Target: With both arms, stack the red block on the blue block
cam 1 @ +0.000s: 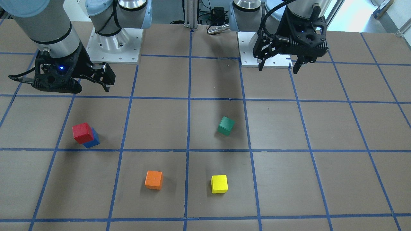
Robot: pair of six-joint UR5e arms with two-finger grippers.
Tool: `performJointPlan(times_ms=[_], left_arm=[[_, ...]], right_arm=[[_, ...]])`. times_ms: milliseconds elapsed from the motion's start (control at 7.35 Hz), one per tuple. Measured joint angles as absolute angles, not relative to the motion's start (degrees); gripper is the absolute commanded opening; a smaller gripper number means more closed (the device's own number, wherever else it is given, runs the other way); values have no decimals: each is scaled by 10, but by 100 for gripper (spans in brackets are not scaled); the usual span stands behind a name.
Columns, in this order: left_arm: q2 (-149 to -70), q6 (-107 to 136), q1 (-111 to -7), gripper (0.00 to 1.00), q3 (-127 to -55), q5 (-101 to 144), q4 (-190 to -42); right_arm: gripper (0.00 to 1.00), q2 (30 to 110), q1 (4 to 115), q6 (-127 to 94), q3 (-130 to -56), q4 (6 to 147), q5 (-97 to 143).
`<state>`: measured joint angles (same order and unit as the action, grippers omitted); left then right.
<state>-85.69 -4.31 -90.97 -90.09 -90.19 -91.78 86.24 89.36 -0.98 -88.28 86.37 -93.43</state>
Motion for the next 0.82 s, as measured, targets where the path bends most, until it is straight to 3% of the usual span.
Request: performJointPlan(times_ms=[816], left_arm=[[-868,-43,-908,100,-891,-902,-896]], right_arm=[[100,864,896,-12,-884,861,-902]])
